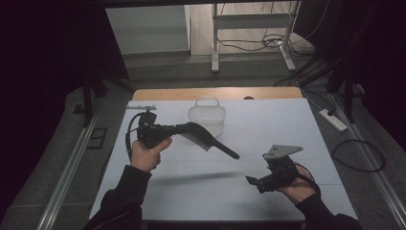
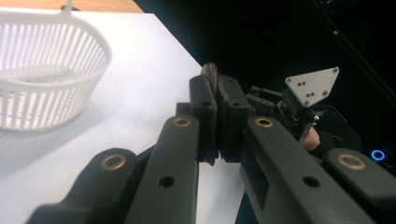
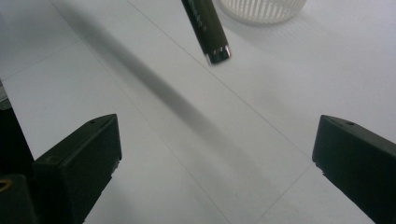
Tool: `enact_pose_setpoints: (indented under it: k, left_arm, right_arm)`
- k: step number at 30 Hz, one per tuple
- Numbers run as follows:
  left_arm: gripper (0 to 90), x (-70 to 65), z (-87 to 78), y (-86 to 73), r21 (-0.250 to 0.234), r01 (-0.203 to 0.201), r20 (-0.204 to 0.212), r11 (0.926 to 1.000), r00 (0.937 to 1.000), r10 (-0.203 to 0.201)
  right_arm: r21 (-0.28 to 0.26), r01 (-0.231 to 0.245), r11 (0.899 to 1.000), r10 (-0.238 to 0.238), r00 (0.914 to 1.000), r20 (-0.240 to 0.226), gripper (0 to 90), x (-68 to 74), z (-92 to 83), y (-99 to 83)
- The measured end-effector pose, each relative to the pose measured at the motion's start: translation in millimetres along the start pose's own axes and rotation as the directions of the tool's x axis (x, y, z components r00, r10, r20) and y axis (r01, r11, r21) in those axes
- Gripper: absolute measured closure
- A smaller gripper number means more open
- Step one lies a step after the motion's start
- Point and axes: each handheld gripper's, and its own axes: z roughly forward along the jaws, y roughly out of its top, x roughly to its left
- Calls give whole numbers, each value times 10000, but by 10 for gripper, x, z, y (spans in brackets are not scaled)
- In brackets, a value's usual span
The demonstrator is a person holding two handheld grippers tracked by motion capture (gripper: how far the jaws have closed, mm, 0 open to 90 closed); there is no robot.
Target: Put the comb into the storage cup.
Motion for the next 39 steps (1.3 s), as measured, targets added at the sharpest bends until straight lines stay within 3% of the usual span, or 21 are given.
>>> enact_pose_setpoints:
  k: [6, 19, 28, 39]
  left_arm:
    - [861, 26, -72, 70, -144, -20, -180, 9999, 9998, 17]
    - [861, 94, -226, 216, -472, -5, -595, 9989, 9982, -24]
    - [860, 124, -334, 357, -694, -83, -915, 9976, 9958, 19]
    - [860, 168, -442, 498, -990, -60, -1194, 9951, 9928, -59]
  right_arm:
    - [174, 20, 9998, -18, 10000, -93, 15, -38, -16, -53]
    - [44, -480, 9988, 478, 9977, 486, 0, -126, -110, -174]
    - [96, -1043, 9945, 1033, 9918, 759, 0, -194, -200, -278]
    - [188, -1389, 9901, 1360, 9845, 1109, 0, -230, -310, -390]
